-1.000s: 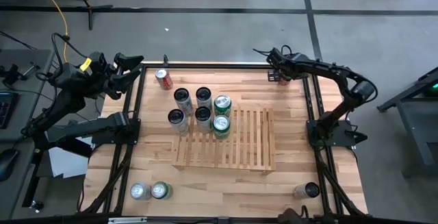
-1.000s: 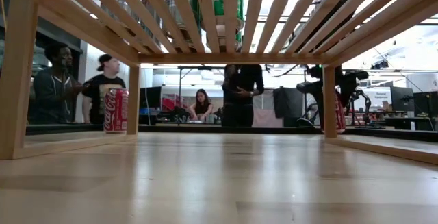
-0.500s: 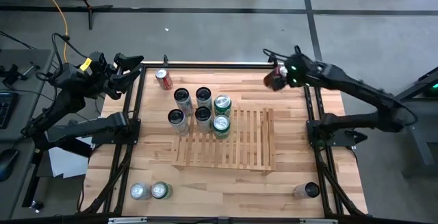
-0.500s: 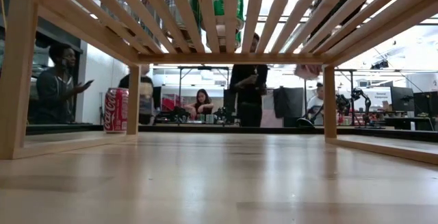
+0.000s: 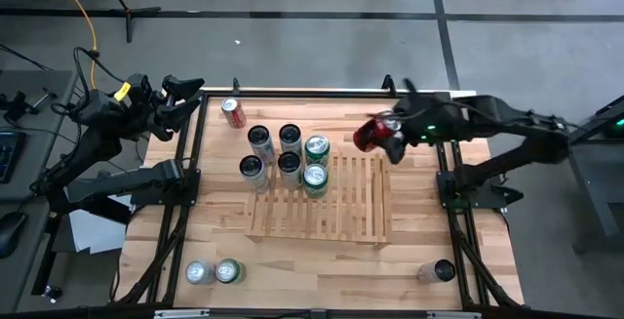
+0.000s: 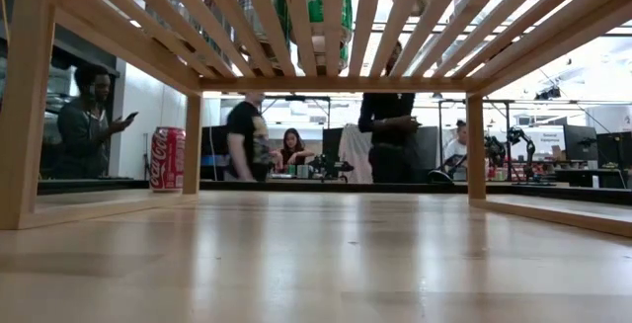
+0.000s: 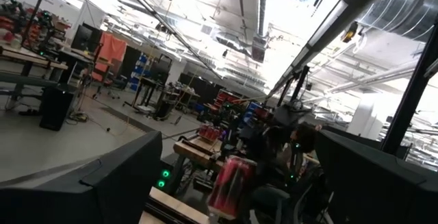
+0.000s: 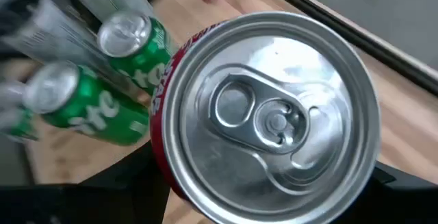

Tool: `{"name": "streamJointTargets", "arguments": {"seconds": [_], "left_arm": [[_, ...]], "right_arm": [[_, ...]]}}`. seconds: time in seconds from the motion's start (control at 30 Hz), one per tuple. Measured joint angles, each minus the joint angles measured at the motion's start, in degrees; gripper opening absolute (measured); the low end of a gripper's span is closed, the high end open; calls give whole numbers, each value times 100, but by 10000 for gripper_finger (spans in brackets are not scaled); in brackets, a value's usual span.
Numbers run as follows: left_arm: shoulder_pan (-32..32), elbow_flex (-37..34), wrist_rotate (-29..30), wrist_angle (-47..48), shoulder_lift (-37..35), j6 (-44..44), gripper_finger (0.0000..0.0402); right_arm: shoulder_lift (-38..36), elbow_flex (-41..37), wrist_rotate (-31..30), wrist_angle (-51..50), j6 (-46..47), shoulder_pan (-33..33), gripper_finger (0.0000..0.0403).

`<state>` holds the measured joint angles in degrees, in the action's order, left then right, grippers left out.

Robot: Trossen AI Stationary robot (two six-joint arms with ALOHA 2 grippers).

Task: Place canned beverage on shelf
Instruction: Put the right red soda can on the shelf

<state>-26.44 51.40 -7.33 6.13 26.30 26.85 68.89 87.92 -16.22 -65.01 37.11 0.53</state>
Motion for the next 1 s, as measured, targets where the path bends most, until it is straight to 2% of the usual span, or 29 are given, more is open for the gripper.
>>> {"name": "streamJointTargets", "arguments": {"seconds": [0.17, 0.4, 0.63, 1.0], "left_arm": [[0, 0, 0, 1, 0, -2, 374], [0, 0, 0, 1, 0, -3, 374], [2, 0, 0, 2, 0, -3, 374], [1, 0, 0, 2, 0, -4, 374]], "right_arm": [[1306, 1372, -92, -1387, -278, 122, 274], [2466, 2345, 168, -1687, -797, 180, 274], [2925, 2423, 315, -1831, -912, 201, 274], [2973, 2288, 271, -1686, -896, 215, 274]]}}
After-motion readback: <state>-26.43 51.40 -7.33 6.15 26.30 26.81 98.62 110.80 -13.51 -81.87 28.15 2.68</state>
